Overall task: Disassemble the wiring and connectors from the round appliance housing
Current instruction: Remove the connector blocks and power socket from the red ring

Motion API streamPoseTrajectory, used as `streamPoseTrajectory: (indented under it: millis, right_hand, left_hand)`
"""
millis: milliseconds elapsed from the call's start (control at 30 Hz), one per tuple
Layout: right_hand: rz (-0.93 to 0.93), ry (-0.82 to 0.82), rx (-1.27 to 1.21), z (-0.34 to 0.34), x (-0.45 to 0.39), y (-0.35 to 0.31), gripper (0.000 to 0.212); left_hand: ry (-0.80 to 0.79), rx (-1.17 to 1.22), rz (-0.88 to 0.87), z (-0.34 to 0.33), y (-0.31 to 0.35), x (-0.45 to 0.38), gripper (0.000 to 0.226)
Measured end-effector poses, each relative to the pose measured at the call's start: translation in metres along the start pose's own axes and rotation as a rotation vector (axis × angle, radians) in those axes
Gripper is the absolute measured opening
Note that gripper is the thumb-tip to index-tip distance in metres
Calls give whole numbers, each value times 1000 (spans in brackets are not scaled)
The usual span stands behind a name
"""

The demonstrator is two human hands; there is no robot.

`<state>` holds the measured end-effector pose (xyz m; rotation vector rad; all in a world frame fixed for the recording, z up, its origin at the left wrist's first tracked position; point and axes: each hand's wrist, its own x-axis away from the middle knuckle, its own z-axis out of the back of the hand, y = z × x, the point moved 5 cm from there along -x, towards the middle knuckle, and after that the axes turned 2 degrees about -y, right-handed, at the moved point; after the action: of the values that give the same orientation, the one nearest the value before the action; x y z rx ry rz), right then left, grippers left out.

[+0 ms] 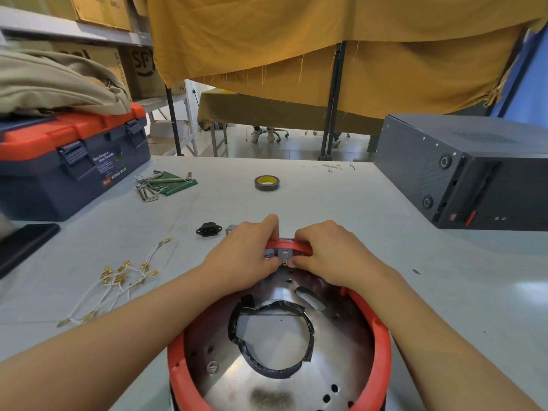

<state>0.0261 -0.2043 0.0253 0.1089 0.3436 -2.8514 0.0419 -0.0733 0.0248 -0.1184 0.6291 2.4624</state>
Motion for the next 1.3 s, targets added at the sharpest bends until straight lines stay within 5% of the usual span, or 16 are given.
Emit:
streamPoseTrajectory:
  millis: [967,1300]
  right_hand:
    - [2,7,52,1,-7,-4,32]
    - [-42,-81,-296,-2,-5,10,22]
  left_hand:
    - [19,-5,-52,1,6,0,27]
    - [27,51,-62,2,4,0,31]
